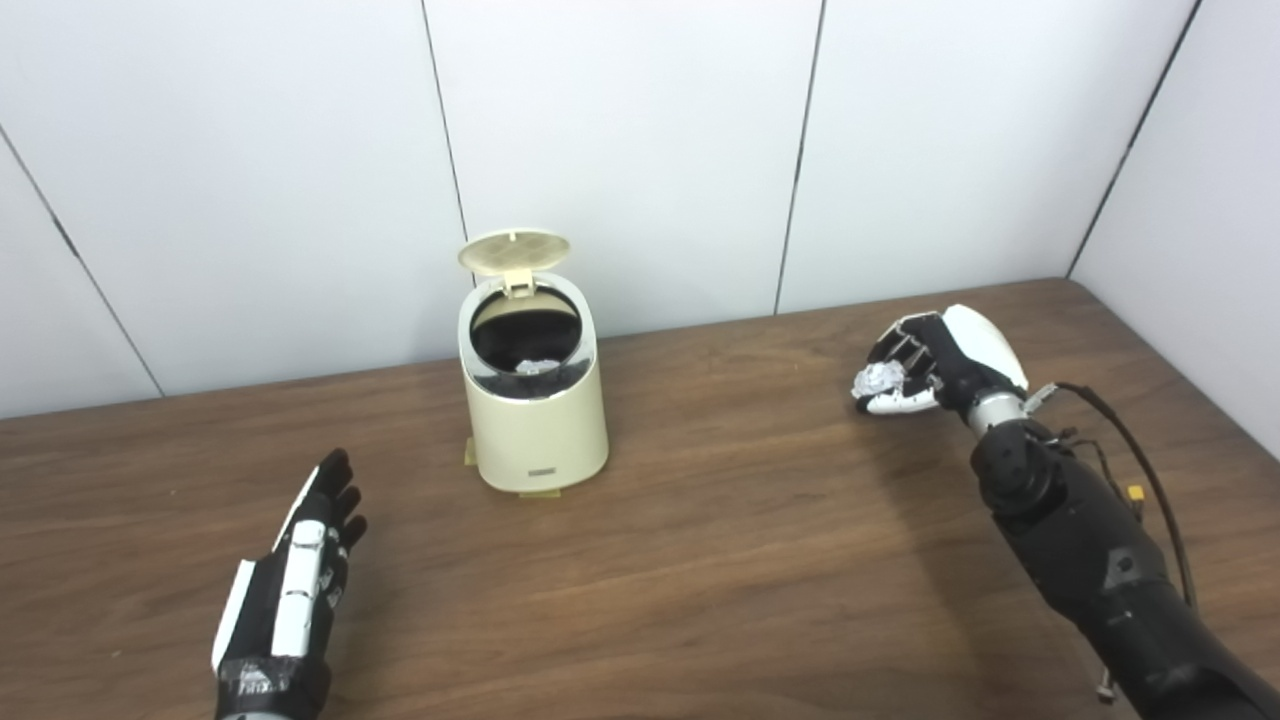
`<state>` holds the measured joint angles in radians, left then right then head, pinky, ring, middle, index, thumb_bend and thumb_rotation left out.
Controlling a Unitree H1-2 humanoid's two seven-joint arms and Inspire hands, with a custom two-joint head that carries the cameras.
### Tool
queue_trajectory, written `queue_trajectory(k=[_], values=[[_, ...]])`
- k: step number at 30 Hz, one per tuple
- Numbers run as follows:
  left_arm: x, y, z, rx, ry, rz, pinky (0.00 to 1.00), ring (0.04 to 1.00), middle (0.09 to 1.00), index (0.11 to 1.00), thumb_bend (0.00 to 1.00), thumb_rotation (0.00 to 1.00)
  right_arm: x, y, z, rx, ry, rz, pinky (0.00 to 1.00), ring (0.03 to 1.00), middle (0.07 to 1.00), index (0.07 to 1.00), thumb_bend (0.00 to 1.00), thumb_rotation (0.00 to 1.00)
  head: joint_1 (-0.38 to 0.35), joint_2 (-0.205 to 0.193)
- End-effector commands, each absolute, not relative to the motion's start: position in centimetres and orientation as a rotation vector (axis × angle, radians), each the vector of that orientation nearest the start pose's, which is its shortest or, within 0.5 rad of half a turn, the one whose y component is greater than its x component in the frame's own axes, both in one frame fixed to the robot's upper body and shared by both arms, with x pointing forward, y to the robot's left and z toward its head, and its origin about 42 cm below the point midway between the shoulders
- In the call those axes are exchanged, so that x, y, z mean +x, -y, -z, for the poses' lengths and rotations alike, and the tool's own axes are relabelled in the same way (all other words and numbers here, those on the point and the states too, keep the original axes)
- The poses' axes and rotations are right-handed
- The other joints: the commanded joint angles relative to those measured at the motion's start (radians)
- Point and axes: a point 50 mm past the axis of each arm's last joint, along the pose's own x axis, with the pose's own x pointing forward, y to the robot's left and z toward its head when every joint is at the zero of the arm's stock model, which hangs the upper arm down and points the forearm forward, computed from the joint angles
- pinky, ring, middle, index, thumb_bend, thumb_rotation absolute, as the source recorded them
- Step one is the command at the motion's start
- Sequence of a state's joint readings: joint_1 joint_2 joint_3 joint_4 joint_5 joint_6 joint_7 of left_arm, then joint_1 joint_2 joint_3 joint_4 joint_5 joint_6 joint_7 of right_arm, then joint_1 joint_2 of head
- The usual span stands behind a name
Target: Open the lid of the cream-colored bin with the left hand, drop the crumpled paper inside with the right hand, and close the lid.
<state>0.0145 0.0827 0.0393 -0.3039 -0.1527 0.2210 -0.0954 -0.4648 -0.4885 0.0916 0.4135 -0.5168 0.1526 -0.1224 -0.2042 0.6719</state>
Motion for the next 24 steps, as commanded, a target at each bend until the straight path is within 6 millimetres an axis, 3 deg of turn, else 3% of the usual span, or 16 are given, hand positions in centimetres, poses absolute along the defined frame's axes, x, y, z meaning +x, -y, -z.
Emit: queue_trajectory(k=[1,9,11,15,17,20,24], values=[[27.9,-23.1,-17.4,-0.059,0.141,0.116,0.98,0.992,0.996,1.000,0.55,0.90,43.3,35.9,-23.0,-1.057,0.173,0.244,0.37,0.392,0.498,0.504,0.50,0.00,0.016,0.000],[28.1,-22.4,-16.6,-0.069,0.122,0.116,0.96,0.980,0.990,1.000,0.51,0.90,40.8,29.4,-27.7,-1.041,0.449,0.164,0.42,0.392,0.505,0.512,0.50,0.00,0.105,-0.018],[28.2,-22.2,-16.3,-0.073,0.117,0.108,0.95,0.977,0.990,1.000,0.52,0.89,40.3,27.4,-28.7,-1.015,0.511,0.143,0.63,0.392,0.496,0.507,0.51,0.00,0.114,-0.027],[28.3,-21.7,-15.8,-0.073,0.095,0.096,0.95,0.975,0.988,1.000,0.53,0.87,39.2,23.6,-30.5,-0.962,0.591,0.092,0.60,0.383,0.501,0.507,0.52,0.00,0.123,-0.042],[28.4,-21.6,-15.6,-0.067,0.093,0.096,0.94,0.974,0.990,1.000,0.52,0.86,38.8,21.9,-31.1,-0.928,0.613,0.075,0.46,0.384,0.509,0.505,0.52,0.00,0.131,-0.045],[28.6,-21.5,-15.3,-0.058,0.097,0.106,0.95,0.976,0.993,1.000,0.52,0.85,38.8,19.8,-31.6,-0.891,0.674,0.039,0.33,0.405,0.520,0.506,0.50,0.00,0.148,-0.048],[28.7,-21.3,-15.3,-0.048,0.099,0.108,0.95,0.978,0.993,1.000,0.54,0.84,39.3,17.3,-32.1,-0.872,0.701,-0.015,0.32,0.404,0.518,0.510,0.50,0.00,0.157,-0.050]])
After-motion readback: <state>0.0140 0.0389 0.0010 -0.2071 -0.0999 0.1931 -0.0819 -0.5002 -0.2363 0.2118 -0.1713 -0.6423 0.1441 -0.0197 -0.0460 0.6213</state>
